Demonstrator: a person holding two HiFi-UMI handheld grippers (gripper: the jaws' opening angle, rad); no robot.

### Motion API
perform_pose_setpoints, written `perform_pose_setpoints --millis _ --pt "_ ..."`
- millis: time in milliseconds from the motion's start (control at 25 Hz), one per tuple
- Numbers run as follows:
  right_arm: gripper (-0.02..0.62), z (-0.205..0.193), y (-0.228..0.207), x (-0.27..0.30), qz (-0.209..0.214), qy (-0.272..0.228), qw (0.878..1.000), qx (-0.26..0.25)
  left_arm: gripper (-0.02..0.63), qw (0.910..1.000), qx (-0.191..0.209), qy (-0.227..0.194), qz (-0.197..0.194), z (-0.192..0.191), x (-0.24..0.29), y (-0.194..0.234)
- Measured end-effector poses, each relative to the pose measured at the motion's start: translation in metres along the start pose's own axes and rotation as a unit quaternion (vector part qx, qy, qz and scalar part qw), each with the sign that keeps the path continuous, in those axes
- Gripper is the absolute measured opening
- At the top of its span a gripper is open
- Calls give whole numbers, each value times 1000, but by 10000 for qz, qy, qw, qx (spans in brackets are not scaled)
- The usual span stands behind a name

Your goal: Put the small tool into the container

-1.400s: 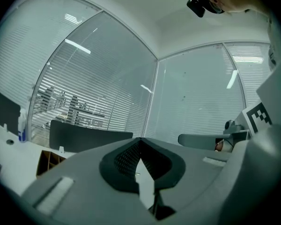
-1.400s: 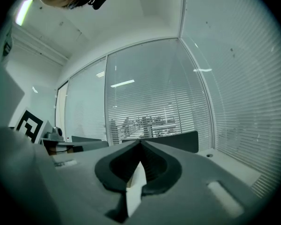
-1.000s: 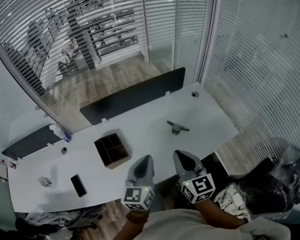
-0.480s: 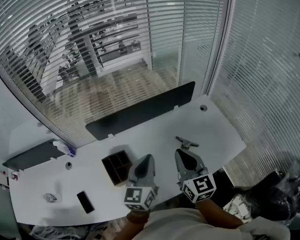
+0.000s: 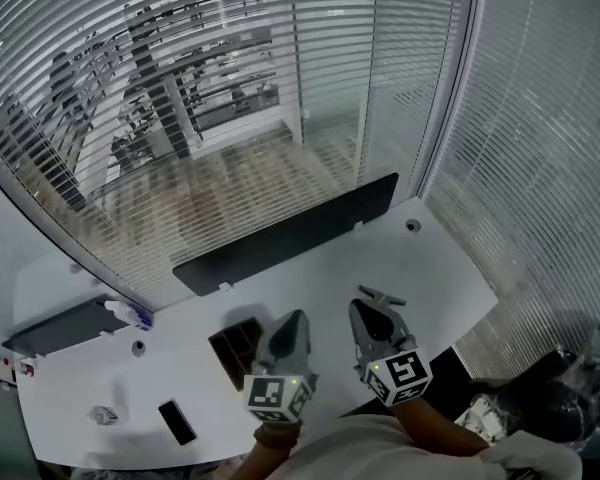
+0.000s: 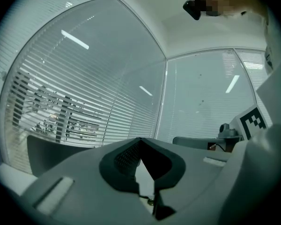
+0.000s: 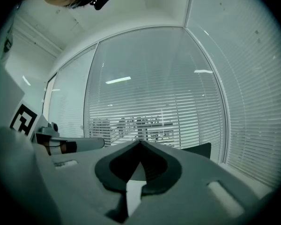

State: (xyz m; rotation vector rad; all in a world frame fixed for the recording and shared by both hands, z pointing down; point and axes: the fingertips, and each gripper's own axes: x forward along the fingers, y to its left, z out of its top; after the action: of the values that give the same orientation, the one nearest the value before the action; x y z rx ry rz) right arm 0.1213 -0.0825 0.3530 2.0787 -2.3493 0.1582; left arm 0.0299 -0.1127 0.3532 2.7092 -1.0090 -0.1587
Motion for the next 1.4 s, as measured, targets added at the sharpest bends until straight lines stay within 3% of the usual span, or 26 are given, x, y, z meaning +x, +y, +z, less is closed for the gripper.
perform_pose_setpoints --millis 560,1120,1400 --pt "2 -15 22 23 56 212 9997 -54 3 9999 -29 160 19 -14 -6 34" --pt "2 -18 23 30 218 188 9996 -43 3 9998 -8 203 85 -17 -6 34" --pt "2 5 10 30 326 40 9993 -201 3 10000 4 74 56 -2 10 15"
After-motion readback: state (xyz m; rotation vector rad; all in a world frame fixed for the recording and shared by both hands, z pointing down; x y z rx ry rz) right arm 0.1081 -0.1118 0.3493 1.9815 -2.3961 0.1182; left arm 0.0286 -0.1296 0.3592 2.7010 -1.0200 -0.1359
